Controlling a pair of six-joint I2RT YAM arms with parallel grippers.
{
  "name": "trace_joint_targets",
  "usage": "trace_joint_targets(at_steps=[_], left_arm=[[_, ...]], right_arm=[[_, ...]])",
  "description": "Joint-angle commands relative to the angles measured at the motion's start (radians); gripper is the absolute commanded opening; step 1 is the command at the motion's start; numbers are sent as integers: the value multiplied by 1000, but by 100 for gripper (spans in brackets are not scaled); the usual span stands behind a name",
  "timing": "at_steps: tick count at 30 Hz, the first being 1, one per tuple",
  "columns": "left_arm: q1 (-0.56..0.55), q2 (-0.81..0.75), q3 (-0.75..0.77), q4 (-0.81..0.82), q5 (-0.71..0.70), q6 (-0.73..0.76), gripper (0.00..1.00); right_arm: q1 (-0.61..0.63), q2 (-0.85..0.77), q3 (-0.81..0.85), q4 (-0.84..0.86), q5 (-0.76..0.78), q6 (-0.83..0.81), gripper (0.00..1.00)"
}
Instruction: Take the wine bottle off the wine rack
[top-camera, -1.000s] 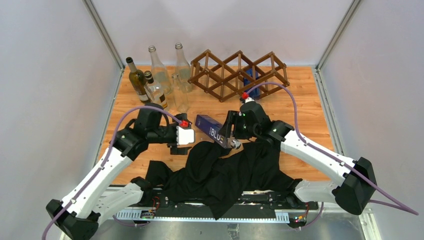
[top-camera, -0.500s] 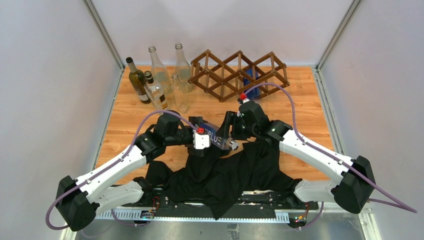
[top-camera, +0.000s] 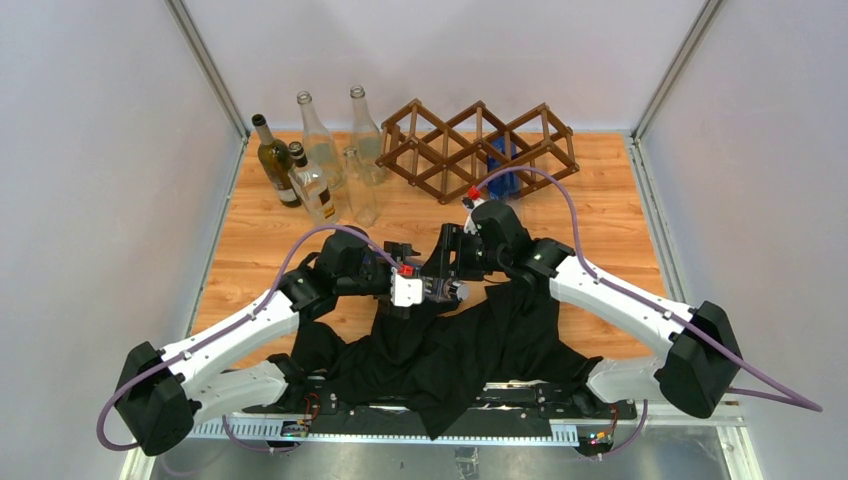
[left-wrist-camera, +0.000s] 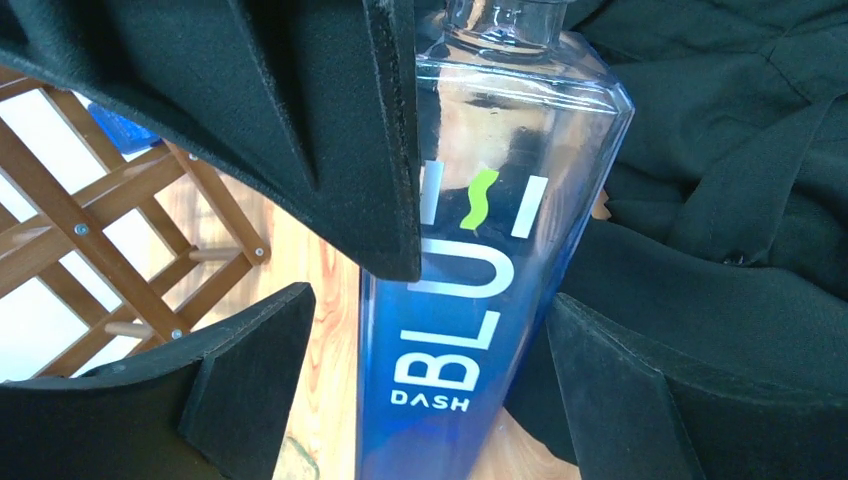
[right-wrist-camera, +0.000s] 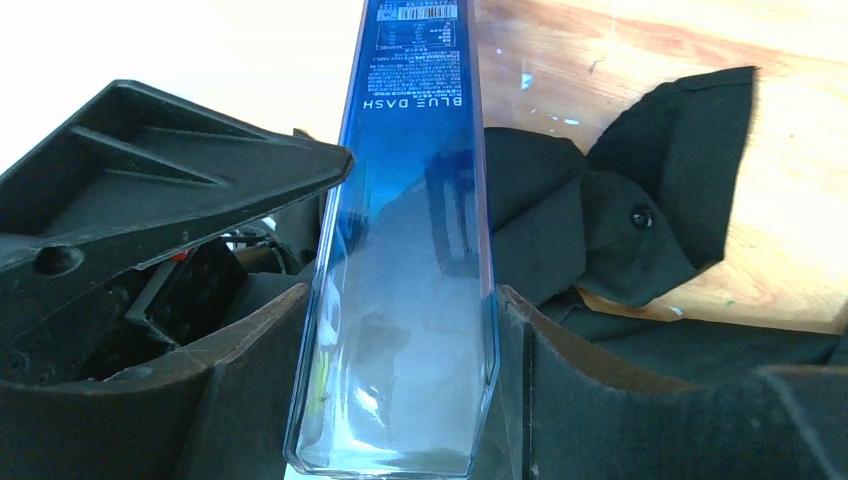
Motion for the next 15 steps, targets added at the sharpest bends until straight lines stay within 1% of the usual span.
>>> trace_joint_targets(at_steps=[1, 4, 9, 14, 15], left_arm=[[-10, 6, -12, 14, 7, 25, 89], [-10, 7, -13, 16, -4, 26, 85], [-10, 6, -15, 2, -2, 32, 73], [-10, 3, -22, -6, -14, 29, 66], [-10, 4, -23, -8, -16, 29, 63]], right_arm=[[14, -12, 66, 189, -122, 24, 0], [14, -16, 65, 201, -140, 28, 0], [14, -25, 64, 211, -151, 36, 0], [14, -31, 59, 227, -172, 57, 0], [14, -32, 56, 257, -178, 61, 0]])
